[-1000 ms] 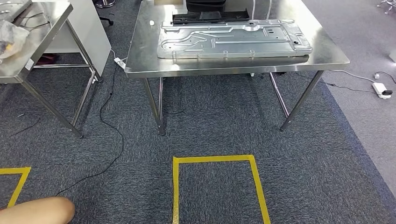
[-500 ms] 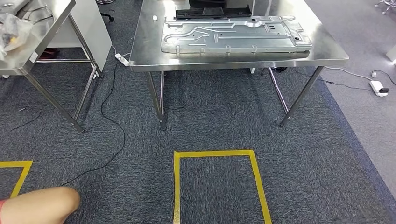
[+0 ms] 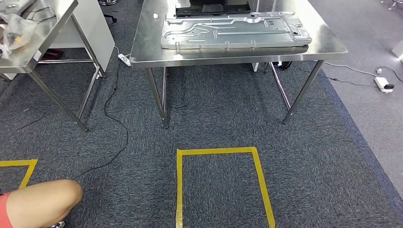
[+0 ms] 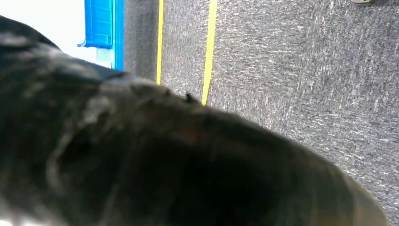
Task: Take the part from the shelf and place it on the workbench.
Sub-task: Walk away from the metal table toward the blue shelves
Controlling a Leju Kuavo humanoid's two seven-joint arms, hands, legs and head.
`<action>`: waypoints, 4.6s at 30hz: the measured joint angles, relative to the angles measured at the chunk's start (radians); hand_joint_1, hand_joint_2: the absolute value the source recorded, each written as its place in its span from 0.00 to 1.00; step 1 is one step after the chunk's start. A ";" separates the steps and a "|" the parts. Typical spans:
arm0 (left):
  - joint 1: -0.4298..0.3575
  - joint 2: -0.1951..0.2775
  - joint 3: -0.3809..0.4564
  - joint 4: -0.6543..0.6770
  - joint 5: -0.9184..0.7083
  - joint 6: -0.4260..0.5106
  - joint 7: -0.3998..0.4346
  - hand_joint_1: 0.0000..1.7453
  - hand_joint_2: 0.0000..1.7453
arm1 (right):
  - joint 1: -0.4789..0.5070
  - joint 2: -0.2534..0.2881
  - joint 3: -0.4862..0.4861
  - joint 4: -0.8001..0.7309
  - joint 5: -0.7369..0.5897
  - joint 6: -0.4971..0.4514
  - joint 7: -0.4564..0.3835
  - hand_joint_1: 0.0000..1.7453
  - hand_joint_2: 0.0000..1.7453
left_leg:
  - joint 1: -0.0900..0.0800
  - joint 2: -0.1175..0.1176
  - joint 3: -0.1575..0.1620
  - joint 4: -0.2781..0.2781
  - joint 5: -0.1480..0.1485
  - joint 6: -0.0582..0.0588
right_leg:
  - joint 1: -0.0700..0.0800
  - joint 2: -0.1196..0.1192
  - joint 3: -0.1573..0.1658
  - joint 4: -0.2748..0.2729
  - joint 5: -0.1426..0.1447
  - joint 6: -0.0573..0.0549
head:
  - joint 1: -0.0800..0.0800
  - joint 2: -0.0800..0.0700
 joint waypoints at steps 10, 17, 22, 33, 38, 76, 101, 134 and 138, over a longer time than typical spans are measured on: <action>0.001 -0.005 0.002 0.000 0.006 0.002 -0.003 0.00 0.00 | 0.002 0.009 -0.016 0.002 0.008 0.031 0.006 0.00 0.00 | 0.001 0.009 -0.053 -0.029 0.049 0.044 | -0.006 0.003 -0.104 0.276 -0.159 0.046 | 0.002 0.000; 0.001 -0.007 0.002 0.000 0.008 0.002 -0.006 0.00 0.00 | -0.001 0.010 -0.017 0.002 0.023 0.042 0.008 0.00 0.00 | -0.004 0.009 -0.079 -0.008 0.064 0.021 | 0.005 0.003 0.079 -0.016 -0.065 0.021 | 0.001 0.000; 0.002 -0.008 0.002 0.000 0.012 0.002 -0.006 0.00 0.00 | -0.001 0.014 -0.017 0.002 0.027 0.053 0.008 0.00 0.00 | 0.000 0.002 -0.125 0.095 -0.012 -0.003 | -0.005 -0.001 0.063 -0.028 -0.037 -0.013 | -0.001 0.000; 0.004 -0.007 0.002 0.000 0.009 -0.002 -0.023 0.00 0.00 | -0.001 0.015 -0.017 0.002 0.047 0.058 0.008 0.00 0.00 | 0.000 0.000 -0.034 -0.014 0.017 0.011 | 0.001 0.001 0.027 -0.005 -0.020 0.015 | -0.001 0.000; 0.004 -0.007 0.002 0.000 0.012 0.002 -0.021 0.00 0.00 | 0.000 0.015 -0.017 0.002 0.059 0.053 0.008 0.00 0.00 | 0.005 0.005 -0.038 -0.029 0.039 0.042 | -0.006 0.003 -0.031 0.129 -0.111 0.037 | 0.000 0.000; 0.006 -0.009 0.001 0.000 0.020 0.002 -0.019 0.00 0.00 | 0.003 0.030 -0.035 0.002 0.044 0.048 -0.009 0.00 0.00 | -0.002 0.064 -0.057 -0.011 0.040 0.033 | 0.002 -0.035 0.026 0.032 -0.044 0.030 | -0.001 0.000; 0.009 -0.010 -0.003 0.000 0.012 0.002 -0.023 0.00 0.00 | 0.001 0.041 -0.036 0.002 0.047 0.038 -0.013 0.00 0.00 | 0.006 0.023 -0.048 -0.024 0.038 0.042 | -0.006 0.014 -0.106 0.247 -0.144 0.044 | 0.001 0.000; 0.008 -0.010 -0.005 0.000 0.023 0.000 -0.023 0.00 0.00 | 0.001 0.055 -0.052 0.002 0.039 0.039 -0.022 0.00 0.00 | 0.004 0.028 -0.053 -0.021 0.039 0.045 | -0.008 0.009 -0.095 0.236 -0.112 0.047 | 0.000 0.000; 0.006 -0.011 -0.005 0.000 0.023 -0.001 -0.023 0.00 0.00 | -0.001 0.055 -0.053 0.002 0.040 0.039 -0.027 0.00 0.00 | -0.001 0.049 -0.045 -0.015 0.028 0.028 | -0.001 -0.033 0.020 0.010 -0.024 0.033 | 0.000 0.000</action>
